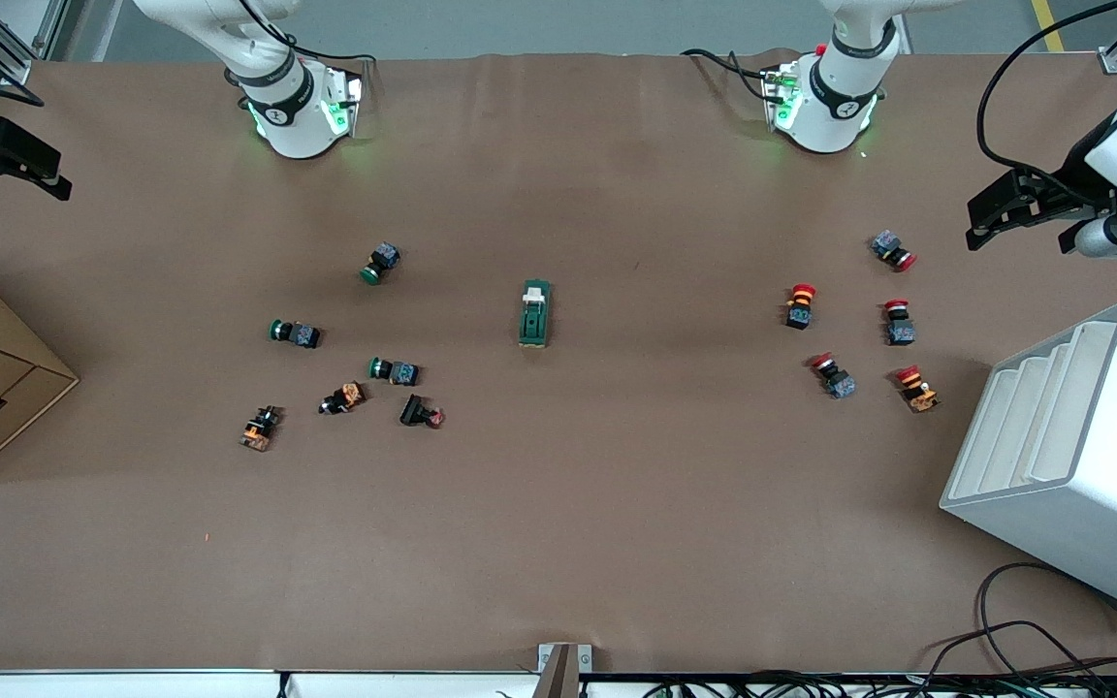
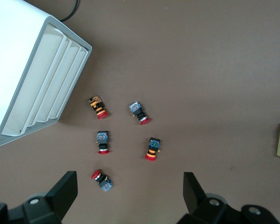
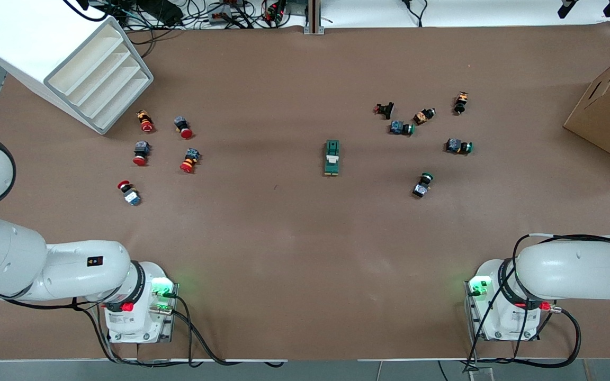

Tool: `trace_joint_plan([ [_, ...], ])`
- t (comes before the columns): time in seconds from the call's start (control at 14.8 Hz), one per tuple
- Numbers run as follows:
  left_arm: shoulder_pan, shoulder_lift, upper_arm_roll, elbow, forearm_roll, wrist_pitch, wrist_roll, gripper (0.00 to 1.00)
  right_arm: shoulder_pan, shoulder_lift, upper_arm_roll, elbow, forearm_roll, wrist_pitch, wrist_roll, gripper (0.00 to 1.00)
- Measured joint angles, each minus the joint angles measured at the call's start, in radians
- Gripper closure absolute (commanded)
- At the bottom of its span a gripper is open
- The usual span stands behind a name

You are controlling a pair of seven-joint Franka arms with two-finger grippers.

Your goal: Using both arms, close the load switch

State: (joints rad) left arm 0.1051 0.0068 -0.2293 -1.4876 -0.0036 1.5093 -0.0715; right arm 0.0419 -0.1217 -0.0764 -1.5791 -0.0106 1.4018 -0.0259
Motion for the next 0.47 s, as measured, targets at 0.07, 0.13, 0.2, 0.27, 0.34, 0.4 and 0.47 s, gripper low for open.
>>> trace_joint_plan([
  [0.07,0.000,0.000,0.000,0.001,0.000,0.000,0.000,0.00,0.000,0.000,0.000,0.000,0.000,0.000,0.000,0.00],
  [0.13,0.000,0.000,0.000,0.001,0.000,0.000,0.000,0.00,0.000,0.000,0.000,0.000,0.000,0.000,0.000,0.00],
  [0.2,0.000,0.000,0.000,0.001,0.000,0.000,0.000,0.00,0.000,0.000,0.000,0.000,0.000,0.000,0.000,0.00],
  [0.27,-0.002,0.000,-0.001,0.001,0.000,0.000,0.000,0.00,0.000,0.000,0.000,0.000,0.000,0.000,0.000,0.00],
  [0.34,-0.005,0.002,-0.002,0.001,0.000,0.000,0.000,0.00,0.000,0.000,0.000,0.000,0.000,0.000,0.000,0.00],
  [0.4,-0.009,0.006,-0.005,0.001,0.000,0.000,0.000,0.00,0.000,0.000,0.000,0.000,0.000,0.000,0.000,0.00],
  [0.47,-0.014,0.013,-0.010,0.001,0.000,0.005,-0.001,0.00,0.000,0.000,-0.001,0.000,-0.001,0.000,0.000,0.00],
])
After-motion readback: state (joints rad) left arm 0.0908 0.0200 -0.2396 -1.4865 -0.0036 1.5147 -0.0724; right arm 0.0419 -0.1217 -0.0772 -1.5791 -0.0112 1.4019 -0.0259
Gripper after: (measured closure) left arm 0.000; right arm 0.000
